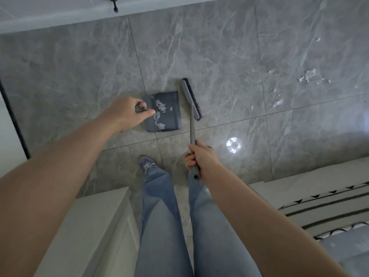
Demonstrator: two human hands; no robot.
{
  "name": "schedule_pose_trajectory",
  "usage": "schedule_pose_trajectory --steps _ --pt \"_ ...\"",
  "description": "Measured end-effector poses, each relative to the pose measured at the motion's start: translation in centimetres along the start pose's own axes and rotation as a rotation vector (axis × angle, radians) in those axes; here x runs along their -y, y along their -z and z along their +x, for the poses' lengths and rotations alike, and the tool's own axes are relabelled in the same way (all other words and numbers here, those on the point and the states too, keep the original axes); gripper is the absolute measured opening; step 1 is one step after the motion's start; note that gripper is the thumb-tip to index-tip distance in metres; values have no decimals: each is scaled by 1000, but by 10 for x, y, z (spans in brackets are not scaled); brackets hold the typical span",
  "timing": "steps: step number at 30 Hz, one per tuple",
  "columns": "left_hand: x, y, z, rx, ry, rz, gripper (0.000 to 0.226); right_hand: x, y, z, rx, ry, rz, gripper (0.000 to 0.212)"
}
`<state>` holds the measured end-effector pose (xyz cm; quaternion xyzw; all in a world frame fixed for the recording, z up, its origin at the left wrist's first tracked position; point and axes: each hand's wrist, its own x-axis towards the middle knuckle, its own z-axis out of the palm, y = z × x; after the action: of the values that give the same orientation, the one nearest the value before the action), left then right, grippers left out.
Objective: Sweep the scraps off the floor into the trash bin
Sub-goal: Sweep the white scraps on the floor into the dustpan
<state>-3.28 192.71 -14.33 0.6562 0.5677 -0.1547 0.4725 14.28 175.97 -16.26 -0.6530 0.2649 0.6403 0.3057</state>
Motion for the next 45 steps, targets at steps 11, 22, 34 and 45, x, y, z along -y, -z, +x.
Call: schedule_pose_trajectory --steps 11,22,34,45 --pt "0 -1 5 -21 -27 32 39 19 -1 3 -96 90 -142 41" --pt "2 -6 0 -24 -25 20 40 -6 15 -25 80 137 -117 66" --pt "3 -10 -4 22 9 5 33 20 29 -9 -168 199 -389 48" --pt "-60 -55 4 6 -62 48 42 42 123 -3 -358 250 -207 25"
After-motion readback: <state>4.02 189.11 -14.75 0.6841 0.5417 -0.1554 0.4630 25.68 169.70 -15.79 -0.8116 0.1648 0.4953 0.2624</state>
